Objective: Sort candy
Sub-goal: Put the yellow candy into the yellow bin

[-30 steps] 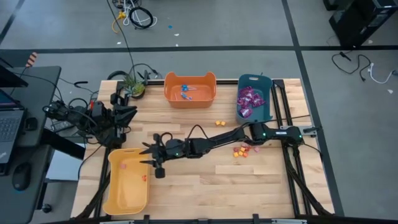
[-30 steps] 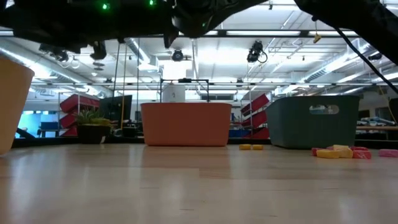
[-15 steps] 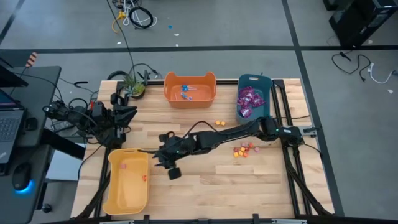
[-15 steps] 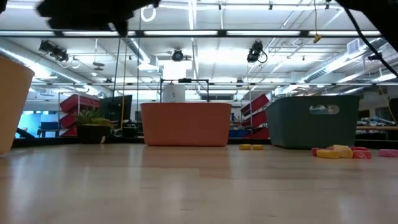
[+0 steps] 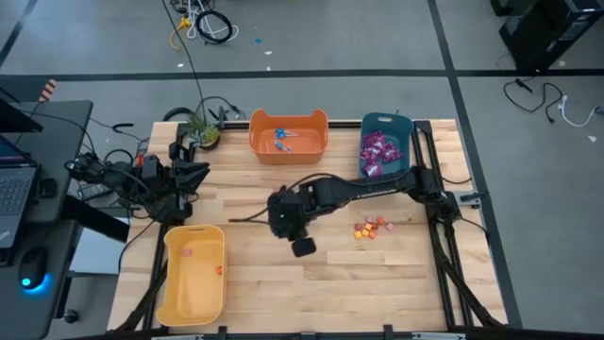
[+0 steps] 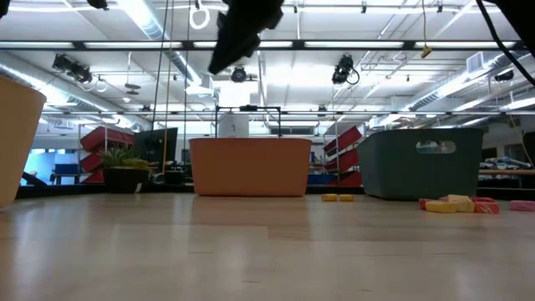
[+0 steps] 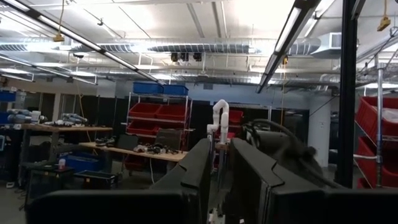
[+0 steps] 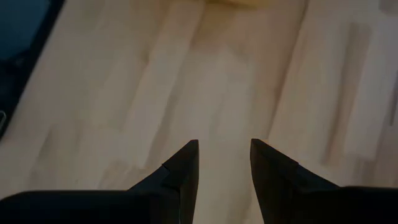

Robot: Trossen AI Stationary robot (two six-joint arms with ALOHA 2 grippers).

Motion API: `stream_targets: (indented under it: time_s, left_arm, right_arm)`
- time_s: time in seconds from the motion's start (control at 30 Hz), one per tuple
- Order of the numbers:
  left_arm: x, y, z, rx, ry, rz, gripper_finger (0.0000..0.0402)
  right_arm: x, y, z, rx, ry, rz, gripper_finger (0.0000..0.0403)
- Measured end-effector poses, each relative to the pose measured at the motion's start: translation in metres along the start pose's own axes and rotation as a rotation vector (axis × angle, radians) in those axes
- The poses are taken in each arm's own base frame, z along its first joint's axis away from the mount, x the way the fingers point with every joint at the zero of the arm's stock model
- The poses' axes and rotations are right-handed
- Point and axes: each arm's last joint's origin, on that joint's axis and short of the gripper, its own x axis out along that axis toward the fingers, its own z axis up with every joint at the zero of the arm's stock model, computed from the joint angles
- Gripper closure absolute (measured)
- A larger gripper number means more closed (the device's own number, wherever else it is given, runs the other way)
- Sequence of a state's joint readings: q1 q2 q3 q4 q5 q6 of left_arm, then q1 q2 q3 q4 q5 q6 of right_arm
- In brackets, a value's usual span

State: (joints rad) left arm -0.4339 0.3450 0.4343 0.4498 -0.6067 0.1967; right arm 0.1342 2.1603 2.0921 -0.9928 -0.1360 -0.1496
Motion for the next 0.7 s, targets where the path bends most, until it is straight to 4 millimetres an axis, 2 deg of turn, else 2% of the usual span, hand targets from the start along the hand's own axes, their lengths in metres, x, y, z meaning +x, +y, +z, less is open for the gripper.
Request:
stream_targets:
  time_s: [0.1, 0.23, 0.47, 0.7]
  left_arm:
    - [0.0, 0.0, 0.0, 0.0, 0.0, 0.0, 0.0335]
    - [0.0, 0.0, 0.0, 0.0, 0.0, 0.0, 0.0335]
    - [0.0, 0.0, 0.0, -0.001, -0.001, 0.0, 0.0335]
    - [0.0, 0.0, 0.0, 0.001, -0.001, 0.001, 0.0335]
  right_arm:
    - [-0.002, -0.007, -0.006, 0.026, 0.039, 0.001, 0.0273]
    - [0.006, -0.017, -0.019, 0.047, 0.096, 0.008, 0.0274]
    - [0.02, -0.03, -0.056, 0.107, 0.215, 0.023, 0.0274]
    - [0.0, -0.041, -0.104, 0.2, 0.166, -0.052, 0.0282]
